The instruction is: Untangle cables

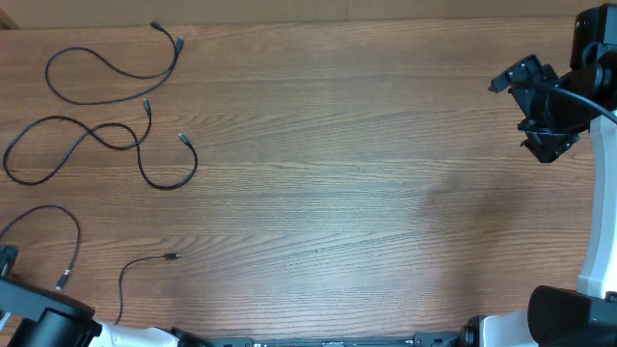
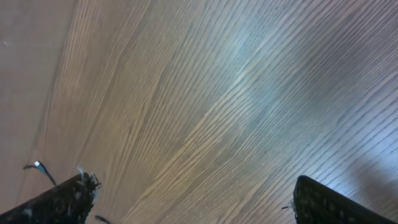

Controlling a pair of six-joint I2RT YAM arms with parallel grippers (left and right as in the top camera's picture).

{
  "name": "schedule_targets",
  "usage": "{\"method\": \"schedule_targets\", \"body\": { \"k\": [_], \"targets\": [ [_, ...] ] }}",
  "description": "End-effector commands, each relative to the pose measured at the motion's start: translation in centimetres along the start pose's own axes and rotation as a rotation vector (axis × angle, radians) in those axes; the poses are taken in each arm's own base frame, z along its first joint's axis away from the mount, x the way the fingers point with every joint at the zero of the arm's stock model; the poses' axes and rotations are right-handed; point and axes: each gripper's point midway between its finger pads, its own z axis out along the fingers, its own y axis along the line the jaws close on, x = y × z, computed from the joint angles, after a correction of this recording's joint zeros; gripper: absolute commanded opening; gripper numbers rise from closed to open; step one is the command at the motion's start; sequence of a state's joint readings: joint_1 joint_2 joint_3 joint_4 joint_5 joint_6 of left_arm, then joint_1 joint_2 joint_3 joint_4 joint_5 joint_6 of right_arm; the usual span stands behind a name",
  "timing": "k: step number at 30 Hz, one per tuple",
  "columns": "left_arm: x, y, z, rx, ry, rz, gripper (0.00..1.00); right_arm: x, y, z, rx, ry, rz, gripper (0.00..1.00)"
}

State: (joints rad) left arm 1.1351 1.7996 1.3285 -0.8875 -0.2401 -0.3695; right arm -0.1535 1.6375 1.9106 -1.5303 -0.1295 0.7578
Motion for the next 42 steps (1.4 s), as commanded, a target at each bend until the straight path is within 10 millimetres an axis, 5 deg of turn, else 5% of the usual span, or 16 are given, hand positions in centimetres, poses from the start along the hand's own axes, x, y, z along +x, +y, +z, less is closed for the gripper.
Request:
{"method": "schedule_targets", "body": {
  "k": [1,4,17,23,29,32,40,42],
  "targets": [
    [-0.4,0.0,0.4,0.076,0.028,0.025,0.99,-0.2,0.1,-0.3,-0.004,-0.015,-0.011,1.00],
    [0.5,-1.1,0.9,0.159,0.064,0.086,0.99,-0.2,0.1,-0.3,-0.004,-0.015,-0.011,1.00],
    [5.4,-0.7,5.6,0.141,0.142,0.102,0.96,-0.2,0.1,-0.3,-0.004,-0.015,-0.011,1.00],
    [5.7,-1.6,5.8,0.189,0.146,0.092,0.74,-0.2,0.1,-0.3,-0.004,-0.015,-0.011,1.00],
    [5.8,-1.8,5.8,0.198,0.156,0.058,0.21,-0.2,0.1,-0.3,-0.004,-0.015,-0.011,1.00],
    [6.1,-2.9,5.5,0.256,0.181,-0.012,0.04,-0.2,0.1,-0.3,-0.004,-0.015,-0.011,1.00],
    [5.7,-6.2,4.1,0.444,0.223,-0.137,0.04,-0.2,0.1,-0.3,-0.004,-0.015,-0.011,1.00],
    [5.0,-5.9,4.0,0.427,0.197,-0.118,0.16,-0.2,0.1,-0.3,-0.004,-0.015,-0.011,1.00]
  ]
}}
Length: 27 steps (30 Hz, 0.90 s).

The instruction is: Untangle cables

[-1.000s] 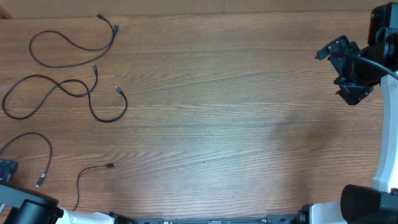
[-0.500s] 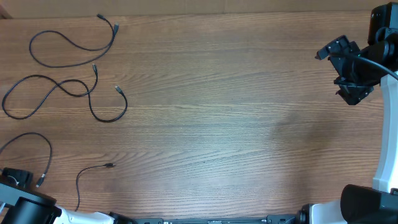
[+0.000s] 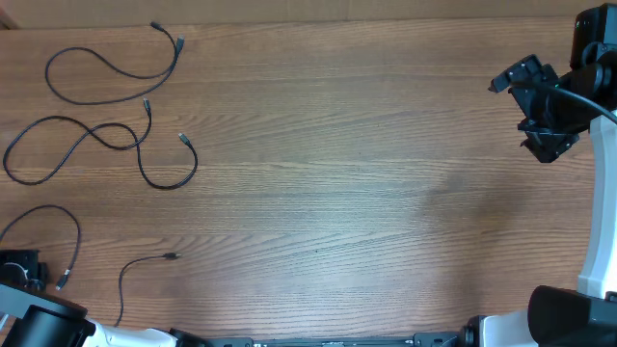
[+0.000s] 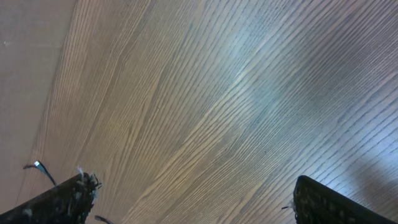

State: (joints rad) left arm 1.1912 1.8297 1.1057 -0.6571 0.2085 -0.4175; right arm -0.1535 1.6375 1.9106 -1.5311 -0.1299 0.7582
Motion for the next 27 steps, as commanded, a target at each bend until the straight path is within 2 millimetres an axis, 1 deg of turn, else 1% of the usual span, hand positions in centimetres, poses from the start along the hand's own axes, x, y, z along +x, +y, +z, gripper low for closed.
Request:
{"method": "schedule_targets", "body": {
  "k": [1,2,4,7,8,9,10,11,12,14,15,16,17,18,19,20,22,24,25,26,27],
  "targets": [
    [-0.9,-0.4,-0.5,0.002,-0.013,0.006,0.22,-0.2,0.1,-0.3,-0.004,-0.016,-0.011,1.00],
    [-1.3,-0.3,-0.9,-0.018,-0.027,0.019,0.24,-0.2,0.1,-0.3,-0.004,-0.016,-0.011,1.00],
    [-2.3,-0.2,-1.7,-0.050,-0.051,0.074,0.36,-0.2,0.1,-0.3,-0.004,-0.016,-0.011,1.00],
    [-4.0,-0.6,-3.6,-0.084,-0.087,0.169,0.39,-0.2,0.1,-0.3,-0.004,-0.016,-0.011,1.00],
    [-4.4,-0.8,-4.1,-0.094,-0.097,0.190,0.42,-0.2,0.1,-0.3,-0.004,-0.016,-0.011,1.00],
    [-5.0,-0.6,-4.9,-0.129,-0.111,0.212,0.48,-0.2,0.1,-0.3,-0.005,-0.016,-0.011,1.00],
    [-5.2,-0.2,-5.2,-0.164,-0.117,0.223,0.53,-0.2,0.1,-0.3,-0.004,-0.016,-0.011,1.00],
    [-5.4,0.7,-5.6,-0.220,-0.123,0.233,0.60,-0.2,0.1,-0.3,-0.004,-0.016,-0.011,1.00],
    [-5.4,1.4,-5.7,-0.261,-0.123,0.242,0.62,-0.2,0.1,-0.3,-0.004,-0.016,-0.011,1.00],
    [-4.8,3.1,-5.7,-0.341,-0.097,0.264,0.62,-0.2,0.1,-0.3,-0.005,-0.016,-0.011,1.00],
    [-4.4,3.7,-5.3,-0.361,-0.084,0.263,0.64,-0.2,0.1,-0.3,-0.004,-0.016,-0.011,1.00],
    [-3.9,4.1,-4.8,-0.368,-0.073,0.264,0.70,-0.2,0.1,-0.3,-0.004,-0.016,-0.011,1.00],
    [-3.4,4.5,-4.0,-0.370,-0.062,0.271,0.79,-0.2,0.1,-0.3,-0.004,-0.016,-0.011,1.00],
    [-2.8,4.9,-3.3,-0.374,-0.050,0.280,0.84,-0.2,0.1,-0.3,-0.004,-0.016,-0.011,1.00],
    [-2.4,5.2,-2.6,-0.372,-0.048,0.285,0.87,-0.2,0.1,-0.3,-0.004,-0.016,-0.011,1.00],
    [-2.2,5.3,-2.0,-0.363,-0.053,0.287,0.89,-0.2,0.1,-0.3,-0.005,-0.016,-0.011,1.00],
    [-1.9,4.7,-1.1,-0.315,-0.054,0.329,0.86,-0.2,0.1,-0.3,-0.004,-0.016,-0.011,1.00],
    [-1.7,3.4,-0.5,-0.234,-0.044,0.394,0.84,-0.2,0.1,-0.3,-0.004,-0.016,-0.011,1.00],
    [-1.4,2.8,-0.3,-0.198,-0.035,0.424,0.78,-0.2,0.1,-0.3,-0.004,-0.016,-0.011,1.00],
    [-1.2,2.8,-0.3,-0.189,-0.024,0.430,0.72,-0.2,0.1,-0.3,-0.004,-0.016,-0.011,1.00],
    [-1.0,2.9,-0.3,-0.195,-0.017,0.428,0.69,-0.2,0.1,-0.3,-0.004,-0.016,-0.011,1.00]
  ]
}}
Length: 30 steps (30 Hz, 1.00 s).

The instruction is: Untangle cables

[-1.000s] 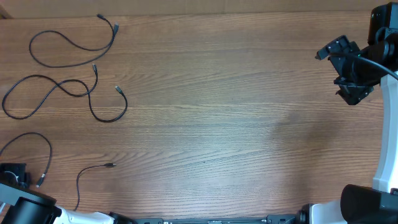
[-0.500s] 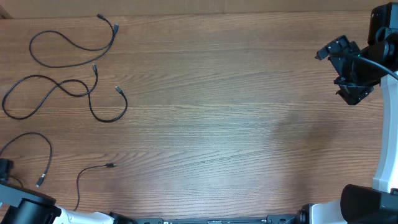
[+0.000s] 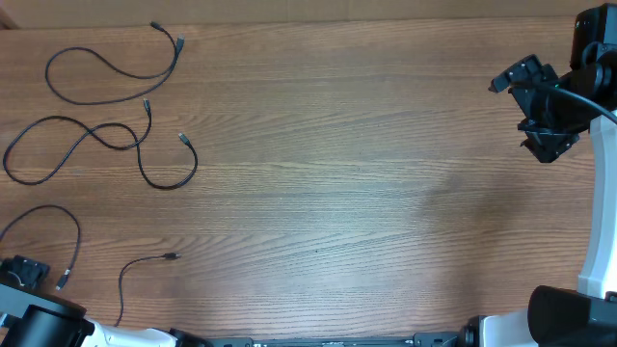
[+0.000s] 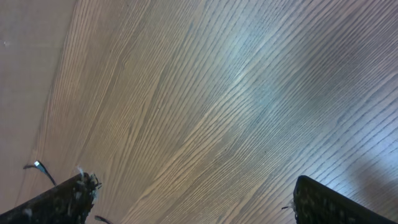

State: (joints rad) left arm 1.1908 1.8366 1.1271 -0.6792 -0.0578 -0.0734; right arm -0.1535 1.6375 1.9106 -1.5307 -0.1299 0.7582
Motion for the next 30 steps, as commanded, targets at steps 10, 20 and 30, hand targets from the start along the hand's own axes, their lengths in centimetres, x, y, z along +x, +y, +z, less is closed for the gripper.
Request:
{"method": "schedule_targets", "body": {
  "k": [10,20,30],
  "targets": [
    [2.1,-1.7,1.6,0.087,0.040,-0.083,0.04,-0.2,0.1,-0.3,-0.004,-0.016,-0.011,1.00],
    [-0.6,-6.8,-1.0,0.396,0.080,-0.499,0.04,-0.2,0.1,-0.3,-0.004,-0.016,-0.011,1.00],
    [-3.5,-11.1,-5.8,0.826,0.211,-0.742,0.04,-0.2,0.1,-0.3,-0.004,-0.016,-0.011,1.00]
  ]
}}
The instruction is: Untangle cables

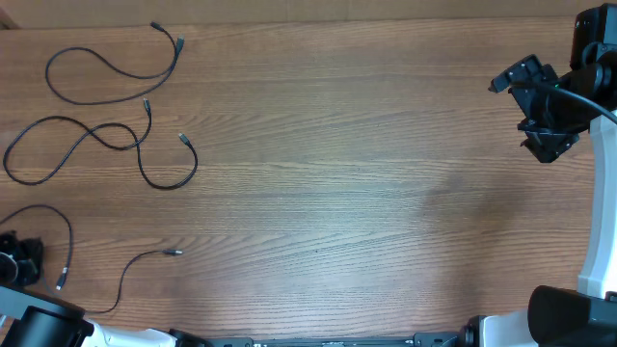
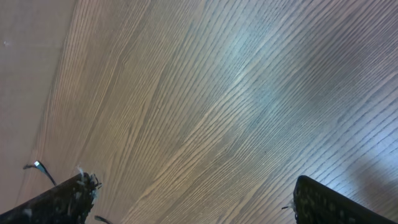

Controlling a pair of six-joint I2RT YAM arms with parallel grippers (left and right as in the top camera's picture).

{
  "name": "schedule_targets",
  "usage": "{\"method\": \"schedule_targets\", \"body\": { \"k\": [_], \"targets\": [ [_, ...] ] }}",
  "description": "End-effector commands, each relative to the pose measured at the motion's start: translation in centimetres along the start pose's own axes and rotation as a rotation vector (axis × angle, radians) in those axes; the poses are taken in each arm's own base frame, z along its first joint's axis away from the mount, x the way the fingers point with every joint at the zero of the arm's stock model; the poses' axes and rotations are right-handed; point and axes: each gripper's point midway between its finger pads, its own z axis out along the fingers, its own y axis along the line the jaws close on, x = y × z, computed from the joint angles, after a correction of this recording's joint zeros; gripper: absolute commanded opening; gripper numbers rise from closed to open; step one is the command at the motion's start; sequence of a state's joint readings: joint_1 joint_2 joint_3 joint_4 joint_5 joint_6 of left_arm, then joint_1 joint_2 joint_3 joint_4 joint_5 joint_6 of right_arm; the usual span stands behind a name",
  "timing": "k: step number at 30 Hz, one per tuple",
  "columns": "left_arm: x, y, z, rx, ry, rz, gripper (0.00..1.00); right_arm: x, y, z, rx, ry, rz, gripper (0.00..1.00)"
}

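Note:
Three thin black cables lie at the table's left side in the overhead view. A looped cable (image 1: 106, 77) is at the far corner, and an S-shaped cable (image 1: 92, 143) lies below it. The third cable (image 1: 135, 270) runs from a plug near the front to under my left arm. My left gripper (image 1: 17, 258) sits at the left edge beside this cable's loop (image 1: 69, 241); its jaws are too small to read. My right gripper (image 2: 194, 202) hangs open over bare wood at the far right, nothing between its fingers.
The wooden table (image 1: 337, 193) spans the whole overhead view. My right arm's white base (image 1: 603, 241) stands along the right edge. A small cable end (image 2: 37, 167) shows at the left of the right wrist view.
My left gripper has moved a little further up the left edge. The third cable's front stretch has changed from a steep arc to a flatter, longer curve, and its loop has narrowed. The right arm is unchanged.
At first only my left arm's body showed at the front-left corner, with the third cable in a tight arc. Then the left gripper appeared at the left edge beside the loop. Now it is higher and the cable lies more stretched out. The right gripper stayed open throughout.

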State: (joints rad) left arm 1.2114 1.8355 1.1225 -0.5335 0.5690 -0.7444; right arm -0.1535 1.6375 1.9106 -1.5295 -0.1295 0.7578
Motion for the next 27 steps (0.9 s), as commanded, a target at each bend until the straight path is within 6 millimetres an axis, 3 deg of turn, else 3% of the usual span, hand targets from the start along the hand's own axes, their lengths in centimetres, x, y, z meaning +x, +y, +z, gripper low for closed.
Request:
{"method": "schedule_targets", "body": {
  "k": [1,8,11,14,15,16,19,21,23,27],
  "targets": [
    [0.8,-3.1,-1.2,0.184,0.120,-0.140,0.04,-0.2,0.1,-0.3,-0.003,-0.015,-0.011,1.00],
    [1.5,-4.0,-1.5,0.235,0.171,-0.138,0.04,-0.2,0.1,-0.3,-0.003,-0.015,-0.011,1.00],
    [1.4,-4.0,-1.5,0.238,0.165,-0.128,0.15,-0.2,0.1,-0.3,-0.004,-0.015,-0.011,1.00],
    [1.0,-3.5,-1.3,0.213,0.130,-0.065,0.14,-0.2,0.1,-0.3,-0.003,-0.015,-0.011,1.00],
    [0.8,-3.1,-1.2,0.188,0.109,-0.033,0.27,-0.2,0.1,-0.3,-0.003,-0.015,-0.011,1.00],
    [0.6,-2.7,-1.1,0.169,0.095,-0.016,0.51,-0.2,0.1,-0.3,-0.003,-0.015,-0.011,1.00],
    [0.4,-2.3,-1.0,0.150,0.075,0.071,0.80,-0.2,0.1,-0.3,-0.003,-0.015,-0.011,1.00],
    [0.6,-2.4,-1.0,0.156,0.083,0.086,0.85,-0.2,0.1,-0.3,-0.003,-0.015,-0.011,1.00],
    [1.0,-2.7,-1.1,0.177,0.102,0.086,0.77,-0.2,0.1,-0.3,-0.003,-0.015,-0.011,1.00],
    [1.9,-4.3,-1.7,0.274,0.153,0.146,0.78,-0.2,0.1,-0.3,-0.003,-0.015,-0.011,1.00]
  ]
}}
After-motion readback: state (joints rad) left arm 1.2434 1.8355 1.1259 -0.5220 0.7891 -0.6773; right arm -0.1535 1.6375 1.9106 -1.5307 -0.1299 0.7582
